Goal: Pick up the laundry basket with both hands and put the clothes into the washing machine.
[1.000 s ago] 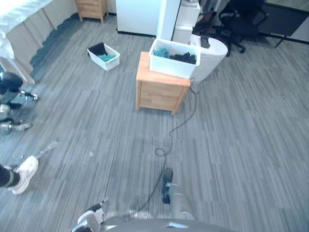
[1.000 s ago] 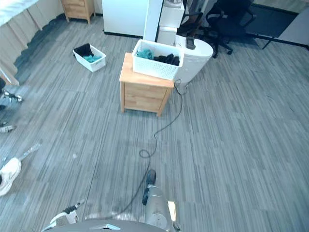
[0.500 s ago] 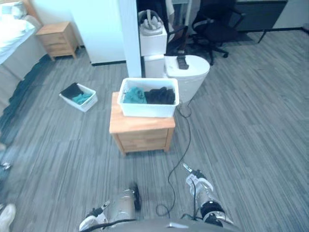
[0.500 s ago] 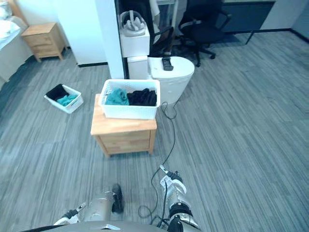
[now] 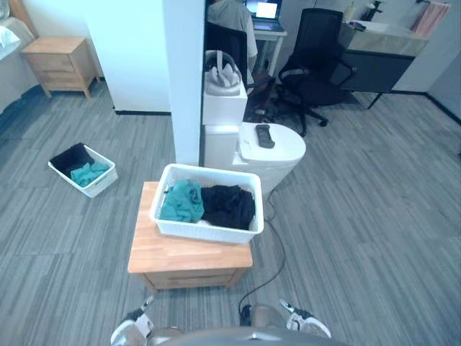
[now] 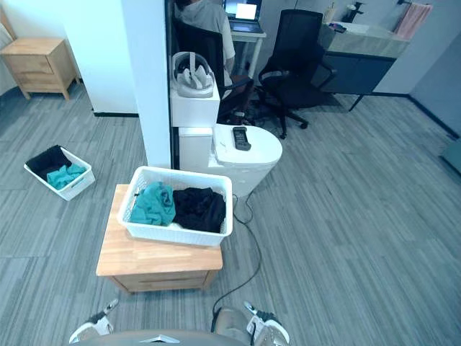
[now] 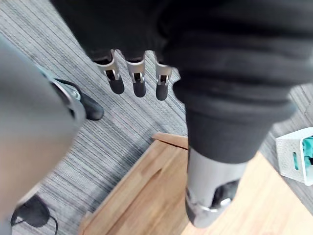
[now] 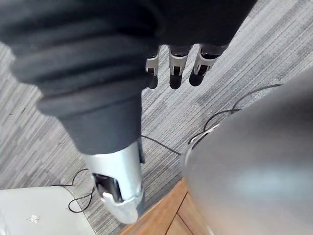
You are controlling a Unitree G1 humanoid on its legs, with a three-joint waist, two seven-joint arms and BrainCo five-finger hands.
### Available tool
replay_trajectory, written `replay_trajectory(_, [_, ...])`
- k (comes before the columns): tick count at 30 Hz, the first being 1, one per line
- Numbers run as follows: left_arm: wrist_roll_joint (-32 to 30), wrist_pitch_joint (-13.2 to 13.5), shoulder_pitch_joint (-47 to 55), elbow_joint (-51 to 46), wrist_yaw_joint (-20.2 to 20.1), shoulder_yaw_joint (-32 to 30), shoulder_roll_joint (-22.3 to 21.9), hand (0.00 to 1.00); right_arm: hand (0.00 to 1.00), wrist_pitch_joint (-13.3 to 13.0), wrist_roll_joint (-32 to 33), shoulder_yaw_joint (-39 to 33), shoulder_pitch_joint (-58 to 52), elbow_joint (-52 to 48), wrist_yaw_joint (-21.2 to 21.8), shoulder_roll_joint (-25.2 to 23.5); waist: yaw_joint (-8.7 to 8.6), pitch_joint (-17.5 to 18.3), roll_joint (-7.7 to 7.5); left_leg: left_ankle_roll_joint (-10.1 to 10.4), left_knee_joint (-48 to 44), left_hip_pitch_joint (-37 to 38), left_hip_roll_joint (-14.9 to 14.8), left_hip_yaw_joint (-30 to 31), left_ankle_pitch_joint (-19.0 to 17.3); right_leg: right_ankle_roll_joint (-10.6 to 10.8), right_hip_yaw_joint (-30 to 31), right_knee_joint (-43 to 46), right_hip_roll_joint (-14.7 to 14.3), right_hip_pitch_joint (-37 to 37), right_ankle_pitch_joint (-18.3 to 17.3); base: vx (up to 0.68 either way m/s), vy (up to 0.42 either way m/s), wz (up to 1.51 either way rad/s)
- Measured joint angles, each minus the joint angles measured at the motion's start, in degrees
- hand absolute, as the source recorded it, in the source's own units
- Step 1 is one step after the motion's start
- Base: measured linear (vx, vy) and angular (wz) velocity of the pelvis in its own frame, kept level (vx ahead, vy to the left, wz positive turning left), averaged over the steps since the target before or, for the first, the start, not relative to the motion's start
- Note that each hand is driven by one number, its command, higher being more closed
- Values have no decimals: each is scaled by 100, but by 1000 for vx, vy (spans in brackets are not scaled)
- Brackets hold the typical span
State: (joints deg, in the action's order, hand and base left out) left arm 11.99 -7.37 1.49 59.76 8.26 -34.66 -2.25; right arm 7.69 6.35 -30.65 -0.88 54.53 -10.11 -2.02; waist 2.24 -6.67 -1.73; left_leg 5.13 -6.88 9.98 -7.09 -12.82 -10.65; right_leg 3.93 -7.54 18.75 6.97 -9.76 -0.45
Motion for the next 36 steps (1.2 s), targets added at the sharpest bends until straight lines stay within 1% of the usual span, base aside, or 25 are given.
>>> replay_trajectory(2, [21, 37, 0, -18, 26, 126, -52, 0, 0, 8, 2, 154, 112, -76, -13, 83, 8, 4, 163, 28, 21, -116, -77, -19, 16, -18, -69, -447, -139, 88, -43, 178, -208, -14])
replay_trajectory(3, [72, 44, 0, -33, 34, 290, -71, 0, 0, 18, 21, 313, 124, -315, -37, 103, -32, -4, 266, 48, 41, -170, -156, -16, 28, -46, -93, -560, -239, 93, -22, 118, -178, -8])
replay_trajectory(4, [147, 45, 56, -139, 36, 515, -71, 0, 0, 39, 63, 456, 77, -705, -55, 78, -49, 0, 272, 95, 94, -152, -211, 3, 58, -57, -99, -604, -312, 103, -27, 71, -124, -4])
replay_trajectory(6, [215, 48, 141, -497, 27, 812, -69, 0, 0, 27, 130, 741, 43, -1399, -110, 76, -58, 9, 291, 104, 125, -146, -252, 4, 63, -91, -97, -681, -367, 119, -7, 20, -67, -5])
replay_trajectory(8, [366, 68, 398, -1446, 10, 1025, 75, 0, 0, -33, 255, 999, -95, -2814, -173, 108, -58, -17, 210, 168, 123, -275, -254, 4, 7, -74, -36, -941, -417, 103, 127, -43, -22, -7])
replay_trajectory(9, [366, 73, 446, -1557, 10, 1029, 112, 0, 0, -40, 258, 1010, -112, -2955, -180, 107, -63, -3, 192, 161, 106, -306, -252, 1, -8, -66, -27, -973, -421, 88, 148, -49, 9, -14])
replay_trajectory(10, [361, 81, 648, -1931, 11, 1068, 330, 0, 0, -90, 279, 1024, -184, -3423, -209, 110, -75, 22, 157, 145, 95, -391, -227, -31, -33, -57, 29, -1081, -439, 32, 220, -17, 16, -13])
replay_trajectory(11, [354, 81, 725, -2061, 12, 1068, 453, 0, 0, -132, 280, 1022, -207, -3589, -244, 114, -74, 23, 157, 138, 96, -428, -203, -36, -36, -51, 52, -1140, -438, 7, 268, -15, 39, -17])
replay_trajectory(12, [336, 79, 802, -2256, 17, 1059, 698, 0, 0, -176, 281, 1015, -231, -3825, -283, 157, -77, 62, 93, 131, 94, -506, -162, -42, -40, -57, 72, -1232, -417, -32, 365, 15, 63, -8])
replay_trajectory(13, [327, 75, 870, -2364, 23, 1053, 885, 0, 0, -184, 283, 1013, -265, -3870, -296, 225, -86, 50, 111, 128, 94, -542, -130, -40, -40, -29, 77, -1317, -396, -32, 427, 22, 74, -5])
replay_trajectory(14, [201, 50, 894, -2474, 27, 1047, 1035, 0, 0, -185, 303, 1011, -290, -3889, -300, 287, -83, 18, 169, 140, 79, -584, -101, -35, -31, -16, 83, -1397, -372, -30, 478, 43, 95, 3])
replay_trajectory(15, [17, 31, 870, -2680, 29, 1055, 1208, 0, 0, -181, 316, 1008, -287, -4015, -303, 346, -93, 30, 129, 119, 24, -660, -36, -7, -15, 14, 96, -1500, -317, -39, 572, 40, 110, 4])
replay_trajectory(17, [-139, 25, 750, -3080, 30, 1069, 1458, 0, 0, -195, 345, 1041, -154, -4278, -299, 492, -116, -30, 227, 90, -34, -792, 71, 22, -8, 44, 126, -1788, -235, -51, 769, 46, 116, 1])
replay_trajectory(18, [-176, 22, 681, -3172, 36, 1070, 1533, 0, 0, -205, 346, 1046, -56, -4290, -296, 531, -125, -50, 252, 88, -51, -826, 100, 35, -7, 52, 140, -1861, -216, -54, 828, 3, 85, -10])
replay_trajectory(19, [-298, 20, 456, -3362, 50, 1083, 1758, 0, 0, -218, 346, 1137, 249, -4290, -294, 657, -125, -116, 287, 81, -100, -941, 151, 40, -10, 46, 195, -2027, -184, -52, 950, -30, 48, -10])
replay_trajectory(20, [-335, 20, 356, -3421, 60, 1103, 1856, 0, 0, -221, 347, 1213, 376, -4289, -292, 732, -130, -147, 303, 73, -108, -960, 163, 50, -15, 49, 203, -2071, -177, -53, 987, -46, 33, -6])
replay_trajectory(21, [-344, 21, 129, -3444, 87, 1155, 2050, 0, 0, -226, 346, 1350, 611, -4283, -280, 886, -136, -185, 325, 55, -123, -1026, 182, 83, -22, 36, 194, -2173, -164, -55, 1056, -40, -1, 4])
replay_trajectory(22, [-392, 20, -205, -3444, 122, 1246, 2238, 0, 0, -226, 346, 1489, 848, -4272, -264, 1037, -145, -251, 323, 20, -206, -1110, 191, 138, -44, 35, 187, -2235, -153, -67, 1101, -43, -5, 7])
replay_trajectory(25, [-559, 2, -814, -3425, 163, 1451, 2587, 0, 0, -226, 346, 1796, 1409, -4205, -242, 1371, -142, -402, 297, 12, -319, -1310, 210, 174, -51, 4, 205, -2308, -136, -219, 1227, -78, -25, 1])
replay_trajectory(26, [-585, -2, -1096, -3332, 175, 1564, 2754, 0, 0, -231, 346, 1944, 1729, -4071, -234, 1536, -158, -569, 287, 9, -412, -1386, 215, 185, -54, -12, 212, -2331, -126, -241, 1284, -82, -24, -1])
replay_trajectory(28, [-614, -17, -1488, -3087, 221, 1728, 2891, 0, 0, -229, 350, 2092, 2114, -3742, -224, 1709, -161, -752, 291, 7, -488, -1449, 215, 194, -59, -26, 218, -2331, -121, -275, 1324, -122, -25, 0])
replay_trajectory(30, [-615, -28, -1914, -2812, 294, 1910, 2971, 0, 0, -225, 369, 2234, 2514, -3364, -181, 1872, -156, -870, 291, -3, -641, -1713, 215, 200, -70, -53, 235, -2331, -113, -474, 1392, -108, -25, 0])
replay_trajectory(31, [-615, -32, -2128, -2653, 299, 2025, 3040, 0, 0, -222, 466, 2295, 2751, -3175, -155, 1939, -170, -1044, 291, -1, -713, -1783, 209, 200, -72, -76, 244, -2331, -113, -515, 1431, -75, -14, -1])
replay_trajectory(35, [-615, -53, -2691, -2156, 310, 2346, 3112, 0, 0, -206, 571, 2423, 3330, -2496, -131, 2140, -187, -1414, 294, 1, -927, -2017, 184, 200, -102, -118, 276, -2330, -120, -666, 1517, -97, -4, -2])
replay_trajectory(36, [-616, -74, -2823, -2044, 308, 2445, 3119, 0, 0, -163, 572, 2522, 3472, -2363, -130, 2205, -189, -1472, 301, 5, -1033, -2156, 165, 193, -137, -130, 294, -2324, -127, -765, 1539, -119, 19, -8])
